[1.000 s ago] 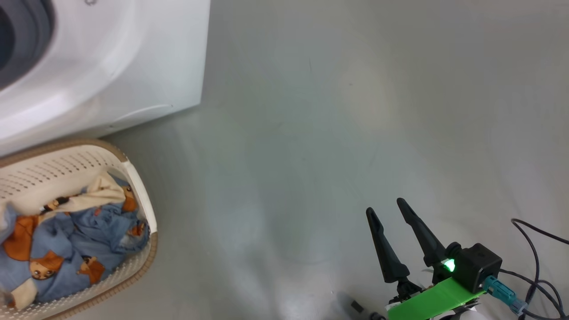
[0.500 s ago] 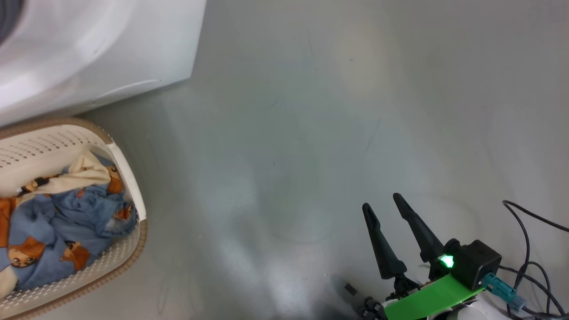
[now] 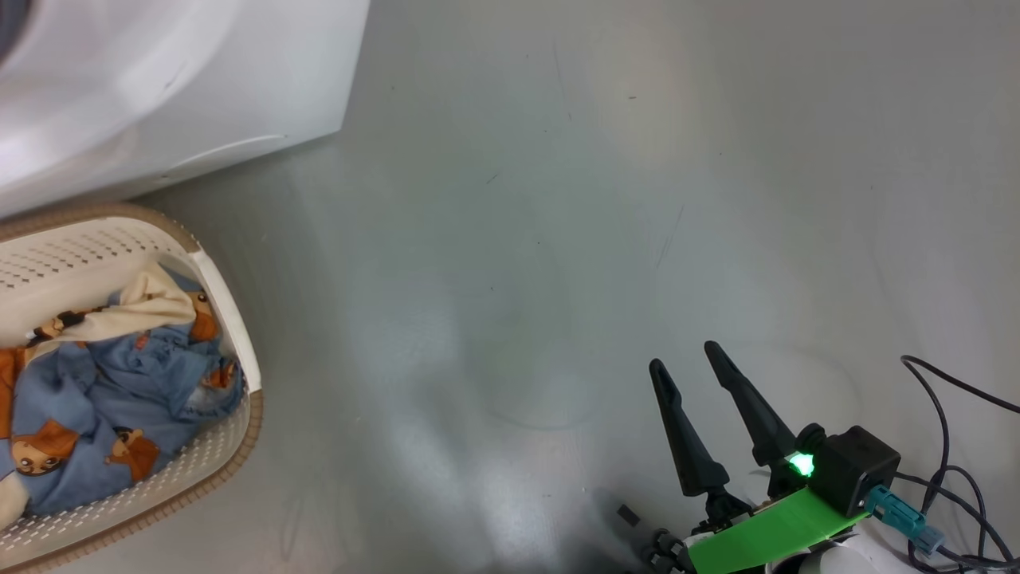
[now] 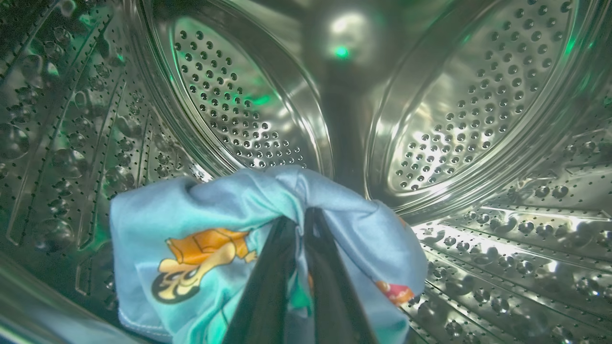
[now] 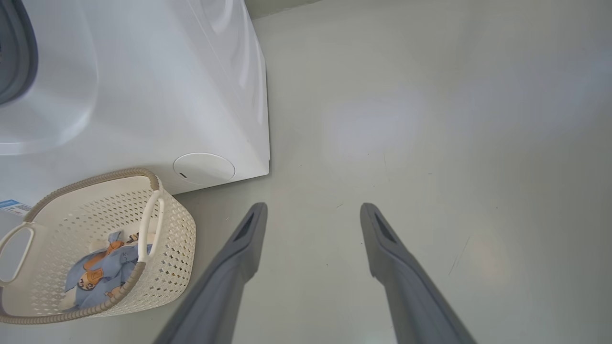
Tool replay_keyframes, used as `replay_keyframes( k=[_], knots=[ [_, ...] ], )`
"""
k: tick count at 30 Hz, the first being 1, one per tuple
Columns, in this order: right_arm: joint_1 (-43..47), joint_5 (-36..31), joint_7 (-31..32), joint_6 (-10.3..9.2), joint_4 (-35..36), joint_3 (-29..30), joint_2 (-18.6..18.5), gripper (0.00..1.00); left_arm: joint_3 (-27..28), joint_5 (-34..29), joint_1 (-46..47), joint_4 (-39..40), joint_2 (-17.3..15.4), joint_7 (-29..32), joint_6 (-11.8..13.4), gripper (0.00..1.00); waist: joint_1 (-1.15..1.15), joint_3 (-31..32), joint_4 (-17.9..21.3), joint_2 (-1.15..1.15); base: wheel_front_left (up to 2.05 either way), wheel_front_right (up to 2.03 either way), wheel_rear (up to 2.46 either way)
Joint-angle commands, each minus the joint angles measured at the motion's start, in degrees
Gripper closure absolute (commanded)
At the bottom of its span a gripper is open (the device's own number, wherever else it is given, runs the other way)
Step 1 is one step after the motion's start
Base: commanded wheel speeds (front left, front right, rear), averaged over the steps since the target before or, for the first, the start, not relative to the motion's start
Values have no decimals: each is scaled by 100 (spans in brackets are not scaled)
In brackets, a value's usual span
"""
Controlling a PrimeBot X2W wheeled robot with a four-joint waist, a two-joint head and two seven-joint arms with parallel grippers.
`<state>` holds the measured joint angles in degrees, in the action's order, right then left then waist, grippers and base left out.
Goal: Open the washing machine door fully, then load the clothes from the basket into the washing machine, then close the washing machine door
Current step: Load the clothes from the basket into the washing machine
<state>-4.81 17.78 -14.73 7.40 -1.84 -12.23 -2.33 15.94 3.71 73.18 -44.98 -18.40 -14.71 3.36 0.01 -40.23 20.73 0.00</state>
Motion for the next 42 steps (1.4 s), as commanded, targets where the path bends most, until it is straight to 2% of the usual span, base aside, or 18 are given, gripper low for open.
replay_keyframes(
  k=[1, 6, 7, 8, 9, 10, 11, 13, 14, 15, 29, 42],
  knots=[
    [51, 30, -27, 9, 81, -127, -54, 0, -26, -78, 44, 86, -261, -29, 39, 100, -1, 19, -14, 0, 0, 0, 0],
    [59, 23, -27, 9, 62, -136, -54, 0, -104, -145, 91, -138, -276, -29, 111, 100, -1, 79, -32, 0, 0, 0, 0],
    [60, 23, -27, 9, 59, -138, -54, 0, -120, -158, 101, -232, -281, -29, 131, 95, -1, 93, -34, 0, 0, 0, 0],
    [60, 23, -27, 9, 59, -138, -54, 0, -120, -158, 101, -232, -281, -29, 131, 95, -1, 93, -34, 0, 0, 0, 0],
    [62, 24, -27, 9, 56, -139, -54, 0, -135, -164, 120, -307, -287, -29, 140, 85, -1, 105, -34, 0, 0, 0, 0],
    [63, 25, -27, 9, 54, -139, -54, 0, -144, -165, 140, -355, -291, -29, 149, 83, -1, 114, -36, 0, 0, 0, 0],
    [64, 24, -27, 9, 52, -138, -54, 0, -153, -162, 157, -393, -292, -29, 155, 66, -1, 121, -38, 0, 0, 0, 0],
    [71, 22, -27, 9, 49, -129, -54, 0, -160, -142, 182, -473, -281, -29, 160, 47, -1, 135, -46, 0, 0, 0, 0],
    [78, 17, -27, 9, 45, -125, -54, 0, -165, -137, 192, -483, -277, -29, 168, 18, -1, 142, -50, 0, 0, 0, 0],
    [84, 13, -27, 9, 38, -121, -54, 0, -169, -132, 194, -487, -271, -29, 177, 0, -1, 151, -54, 0, 0, 0, 0],
    [109, -26, -27, 9, -45, -56, -54, 0, -419, -232, 122, -1214, -207, -29, 334, 0, -1, 492, -226, 0, 0, 0, 0],
    [144, -59, -27, 9, -249, -29, -54, 0, -303, 55, -813, -1354, 145, -29, 386, 0, -1, 1357, -530, 0, 0, 0, 0]
  ],
)
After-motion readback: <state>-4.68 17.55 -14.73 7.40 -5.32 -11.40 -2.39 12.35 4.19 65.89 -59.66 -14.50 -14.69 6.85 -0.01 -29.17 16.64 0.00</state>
